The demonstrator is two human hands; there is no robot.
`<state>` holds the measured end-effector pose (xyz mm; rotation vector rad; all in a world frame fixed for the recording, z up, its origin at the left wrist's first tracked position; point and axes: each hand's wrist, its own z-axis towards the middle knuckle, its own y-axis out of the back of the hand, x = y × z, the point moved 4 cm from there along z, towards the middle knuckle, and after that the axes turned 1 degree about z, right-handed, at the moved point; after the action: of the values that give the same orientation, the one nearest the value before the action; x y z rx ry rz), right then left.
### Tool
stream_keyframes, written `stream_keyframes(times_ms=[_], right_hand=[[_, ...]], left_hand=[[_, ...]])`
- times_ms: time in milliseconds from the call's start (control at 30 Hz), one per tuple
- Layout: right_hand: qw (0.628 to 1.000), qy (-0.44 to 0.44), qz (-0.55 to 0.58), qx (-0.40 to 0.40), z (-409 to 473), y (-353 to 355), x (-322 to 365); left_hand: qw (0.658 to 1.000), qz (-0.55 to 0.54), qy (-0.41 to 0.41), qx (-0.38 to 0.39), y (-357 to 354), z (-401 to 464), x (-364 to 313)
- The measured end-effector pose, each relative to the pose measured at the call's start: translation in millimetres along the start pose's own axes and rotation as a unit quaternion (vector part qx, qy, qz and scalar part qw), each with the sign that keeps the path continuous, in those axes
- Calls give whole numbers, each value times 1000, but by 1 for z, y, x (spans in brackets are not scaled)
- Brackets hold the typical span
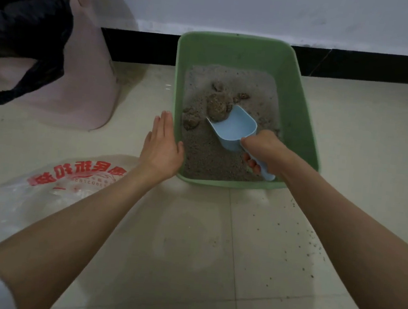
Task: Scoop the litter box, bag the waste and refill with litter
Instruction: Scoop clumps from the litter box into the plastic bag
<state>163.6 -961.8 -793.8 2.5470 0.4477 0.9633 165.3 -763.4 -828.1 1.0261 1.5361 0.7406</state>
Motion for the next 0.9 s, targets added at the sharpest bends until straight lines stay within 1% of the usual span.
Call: stream_keyframes(times_ms=[67, 133, 267, 467, 600, 700, 800, 900], right_hand=[[1000, -1, 6, 9, 7, -4, 4], [1000, -1, 15, 23, 11, -10, 10], [998, -30, 36, 35, 9, -21, 15], [999, -37, 2, 2, -2, -25, 29], [999, -39, 17, -8, -9, -29, 32], [999, -32, 33, -18, 5, -21, 36], [999, 7, 40, -23, 27, -14, 31], [999, 31, 36, -17, 46, -15, 33]], left_hand=[[1000, 18, -10, 4, -1, 1, 1], [998, 57, -34, 13, -1, 1, 2], [993, 90, -66, 31, 2, 0, 1], [984, 110, -110, 83, 12, -3, 4], [975, 152, -116, 109, 16, -3, 0], [972, 168, -123, 109, 17, 0, 6], [964, 205, -142, 95, 19, 3, 11], [953, 254, -130, 106, 22, 3, 8]])
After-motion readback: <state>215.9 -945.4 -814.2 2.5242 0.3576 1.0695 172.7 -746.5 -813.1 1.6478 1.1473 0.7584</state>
